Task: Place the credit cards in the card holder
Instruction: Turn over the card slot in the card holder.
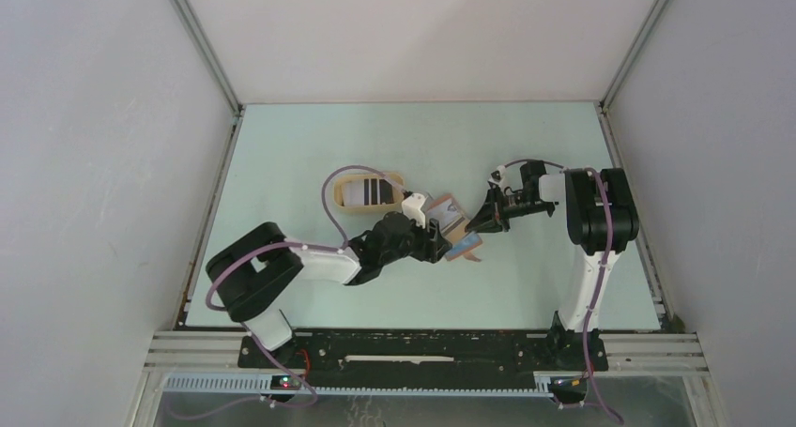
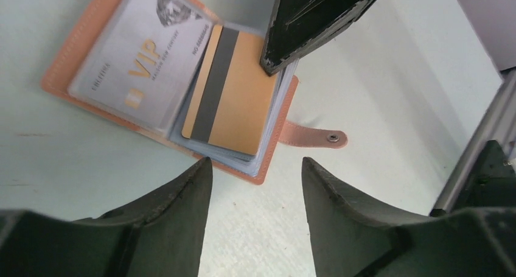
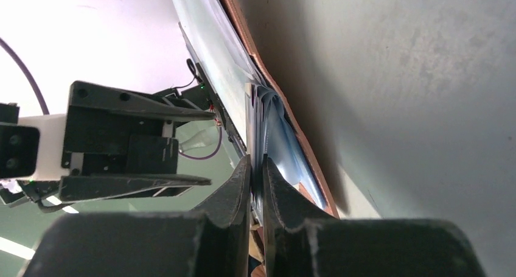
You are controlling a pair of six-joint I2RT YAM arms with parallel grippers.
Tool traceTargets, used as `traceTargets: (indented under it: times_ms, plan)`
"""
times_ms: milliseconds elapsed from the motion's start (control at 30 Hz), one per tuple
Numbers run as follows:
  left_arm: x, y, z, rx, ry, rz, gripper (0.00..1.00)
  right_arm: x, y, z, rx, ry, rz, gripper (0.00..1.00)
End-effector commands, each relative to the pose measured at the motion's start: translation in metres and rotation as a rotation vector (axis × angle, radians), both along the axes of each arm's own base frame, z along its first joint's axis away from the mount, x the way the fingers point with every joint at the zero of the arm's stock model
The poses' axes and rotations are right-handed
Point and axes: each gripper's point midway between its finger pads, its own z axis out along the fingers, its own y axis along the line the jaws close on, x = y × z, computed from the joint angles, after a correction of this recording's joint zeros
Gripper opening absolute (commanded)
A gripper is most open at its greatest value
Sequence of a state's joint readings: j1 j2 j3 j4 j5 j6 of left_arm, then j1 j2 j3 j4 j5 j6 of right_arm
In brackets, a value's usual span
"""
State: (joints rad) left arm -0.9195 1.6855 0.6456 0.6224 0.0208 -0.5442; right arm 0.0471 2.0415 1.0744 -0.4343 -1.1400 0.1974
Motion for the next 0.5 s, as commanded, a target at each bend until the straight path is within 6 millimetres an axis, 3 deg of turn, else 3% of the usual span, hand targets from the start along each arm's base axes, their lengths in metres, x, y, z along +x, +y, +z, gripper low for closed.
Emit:
traceTargets:
  times_ms: [0, 67, 200, 467]
  plan:
    - [0.012, 0.001, 0.050, 0.075, -0.193, 0.016, 0.63, 0.009, -0.002, 0.006, 0.012, -0.008, -0.015, 0.14]
    - [0.012, -0.001, 0.058, 0.147, -0.256, 0.003, 0.70, 0.010, -0.003, 0.006, 0.010, -0.006, -0.018, 0.13]
    - [0.014, -0.018, 0.056, 0.274, -0.315, -0.049, 0.73, 0.010, -0.003, 0.008, 0.012, -0.001, -0.021, 0.12]
    - [0.030, -0.042, 0.030, 0.581, -0.322, -0.012, 0.80, 0.010, -0.004, 0.008, 0.019, 0.009, -0.027, 0.12]
